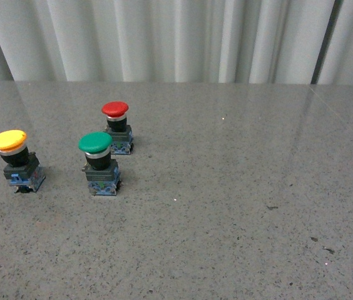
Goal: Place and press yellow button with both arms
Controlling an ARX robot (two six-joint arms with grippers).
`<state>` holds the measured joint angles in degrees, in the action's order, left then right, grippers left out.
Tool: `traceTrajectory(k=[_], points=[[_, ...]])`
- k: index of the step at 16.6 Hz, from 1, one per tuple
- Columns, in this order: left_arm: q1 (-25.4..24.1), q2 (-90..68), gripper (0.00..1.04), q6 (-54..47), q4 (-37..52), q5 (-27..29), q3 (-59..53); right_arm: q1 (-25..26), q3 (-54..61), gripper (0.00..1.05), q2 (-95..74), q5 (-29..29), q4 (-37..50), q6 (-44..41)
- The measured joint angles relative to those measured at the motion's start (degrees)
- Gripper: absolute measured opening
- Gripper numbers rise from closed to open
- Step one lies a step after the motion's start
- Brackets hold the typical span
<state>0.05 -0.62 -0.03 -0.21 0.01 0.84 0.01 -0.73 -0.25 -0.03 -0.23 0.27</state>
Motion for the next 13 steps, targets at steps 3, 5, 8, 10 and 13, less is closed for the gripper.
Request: traceTrajectory(k=[3, 5, 8, 10, 13], points=[[0.0, 0.0, 0.98, 0.0, 0.0, 0.0, 0.0, 0.0, 0.0, 0.98, 0.0, 0.0, 0.0, 0.0], [0.0, 0.0, 0.98, 0.0, 0.0, 0.0, 0.0, 0.0, 0.0, 0.98, 0.0, 0.0, 0.0, 0.0], [0.0, 0.0, 0.98, 0.0, 0.0, 0.0, 0.0, 0.0, 0.0, 0.98, 0.0, 0.0, 0.0, 0.0], [5.1, -5.1, 0.98, 0.1, -4.3, 11.8, 2.0, 0.0, 0.0, 0.98, 0.0, 0.1, 0.0, 0.0], [5.6, -19.5, 0.98, -1.2, 6.1, 20.4, 5.7, 0.0, 0.0, 0.98, 0.0, 0.0, 0.0, 0.0]])
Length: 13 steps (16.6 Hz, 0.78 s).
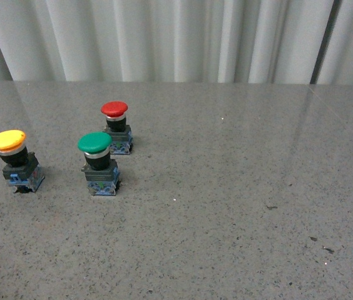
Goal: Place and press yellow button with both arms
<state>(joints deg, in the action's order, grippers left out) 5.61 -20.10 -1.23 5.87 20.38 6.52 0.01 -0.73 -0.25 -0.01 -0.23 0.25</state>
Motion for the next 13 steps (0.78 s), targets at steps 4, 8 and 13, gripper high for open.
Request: traceTrajectory(k=[4, 8, 13], points=[[-5.2, -24.7, 0.98, -2.7, 18.8, -8.6, 10.4, 0.0, 0.0, 0.98, 0.0, 0.0, 0.0, 0.0], [-5.4, -56.5, 0.98, -1.5, 11.8, -22.1, 31.8, 0.0, 0.0, 0.98, 0.0, 0.0, 0.0, 0.0], [-4.3, -65.8, 0.98, -1.0, 6.4, -22.7, 35.8, 0.0, 0.0, 0.98, 0.0, 0.0, 0.0, 0.0]])
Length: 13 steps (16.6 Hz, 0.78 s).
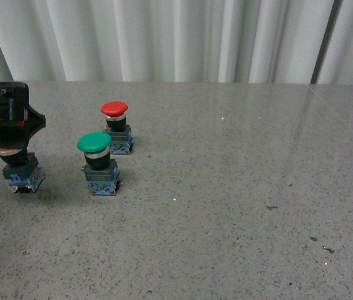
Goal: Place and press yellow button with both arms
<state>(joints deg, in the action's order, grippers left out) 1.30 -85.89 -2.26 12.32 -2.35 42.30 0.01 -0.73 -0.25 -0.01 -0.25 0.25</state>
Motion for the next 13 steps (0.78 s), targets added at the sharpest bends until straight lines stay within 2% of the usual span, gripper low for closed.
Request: traceTrajectory(k=[10, 13], points=[[-0.2, -4.1, 0.98, 0.2, 2.4, 0.5, -0.1, 0.0, 0.0, 0.98, 0.0, 0.0, 0.0, 0.0], [0.3, -4.1, 0.68, 0.1, 2.3, 0.4, -0.6, 0.0, 0.0, 0.98, 0.0, 0.0, 0.0, 0.0]])
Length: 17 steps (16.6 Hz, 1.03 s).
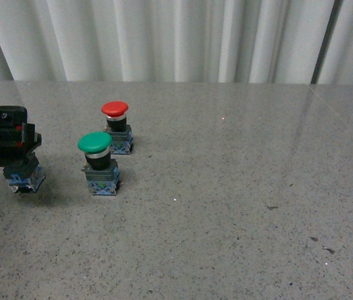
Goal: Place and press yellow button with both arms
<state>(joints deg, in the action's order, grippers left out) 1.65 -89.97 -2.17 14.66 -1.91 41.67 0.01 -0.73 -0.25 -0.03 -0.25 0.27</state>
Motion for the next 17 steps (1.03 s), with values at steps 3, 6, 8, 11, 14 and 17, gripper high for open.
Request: traceTrajectory(k=[3, 6, 8, 11, 14, 17], points=[[0.0, -0.1, 0.41, -0.3, 0.0, 0.0, 0.0, 0.0, 0.0, 0.98, 0.0, 0.0, 0.0, 0.0], [-0.3, 1.4, 0.38, -1.4, -1.5, -0.1, -0.4, 0.0, 0.0, 0.98, 0.0, 0.0, 0.0, 0.0], [0.0, 4.9, 0.38, -2.1, -3.4, 0.0, -0.6, 0.0, 0.0, 0.98, 0.0, 0.0, 0.0, 0.0], [5.1, 12.5, 0.38, -2.6, -8.3, 1.4, 2.1, 0.0, 0.0, 0.98, 0.0, 0.0, 0.0, 0.0], [14.4, 12.7, 0.38, -2.1, -10.2, 3.8, 11.4, 0.0, 0.0, 0.98, 0.0, 0.0, 0.0, 0.0], [24.5, 6.6, 0.38, 1.1, -9.5, 6.2, 18.5, 0.0, 0.0, 0.98, 0.0, 0.0, 0.0, 0.0]])
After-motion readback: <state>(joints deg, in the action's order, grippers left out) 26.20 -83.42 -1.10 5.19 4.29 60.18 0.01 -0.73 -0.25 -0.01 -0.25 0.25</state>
